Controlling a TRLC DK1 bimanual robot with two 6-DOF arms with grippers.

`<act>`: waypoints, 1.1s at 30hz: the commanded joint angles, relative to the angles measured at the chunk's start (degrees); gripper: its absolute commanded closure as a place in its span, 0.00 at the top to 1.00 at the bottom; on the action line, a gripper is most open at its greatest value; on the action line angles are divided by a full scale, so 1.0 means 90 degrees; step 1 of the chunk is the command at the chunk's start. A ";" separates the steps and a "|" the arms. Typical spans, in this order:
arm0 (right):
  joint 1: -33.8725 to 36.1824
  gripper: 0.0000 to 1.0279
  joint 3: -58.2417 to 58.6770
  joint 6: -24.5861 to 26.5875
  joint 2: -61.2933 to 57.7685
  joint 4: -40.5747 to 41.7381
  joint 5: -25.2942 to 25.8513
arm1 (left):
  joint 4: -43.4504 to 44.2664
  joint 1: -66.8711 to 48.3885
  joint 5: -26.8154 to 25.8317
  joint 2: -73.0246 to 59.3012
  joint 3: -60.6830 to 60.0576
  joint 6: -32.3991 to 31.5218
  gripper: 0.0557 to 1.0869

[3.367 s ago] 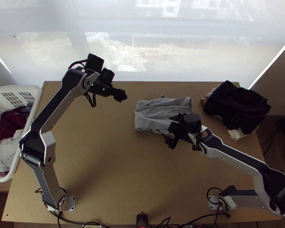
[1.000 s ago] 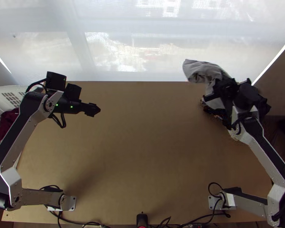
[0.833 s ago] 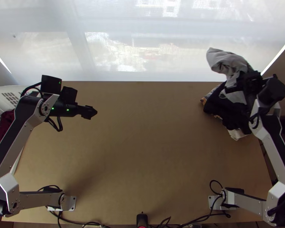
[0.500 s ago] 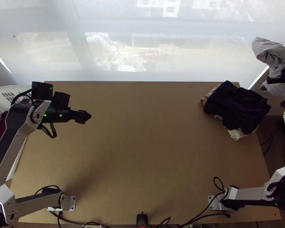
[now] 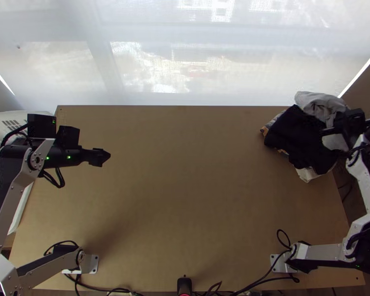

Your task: Fold the t-shirt

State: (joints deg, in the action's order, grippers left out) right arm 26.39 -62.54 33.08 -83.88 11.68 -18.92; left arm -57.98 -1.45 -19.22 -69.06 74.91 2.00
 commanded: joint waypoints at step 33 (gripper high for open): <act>-0.0169 0.95 0.1363 -0.0394 0.0892 -0.0927 0.0041 | -0.0150 0.0396 -0.0022 0.0681 -0.0648 0.0012 0.95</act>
State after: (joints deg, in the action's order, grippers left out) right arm 27.53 -47.11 31.99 -81.73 6.72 -16.34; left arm -59.51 2.17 -19.20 -63.11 69.45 2.33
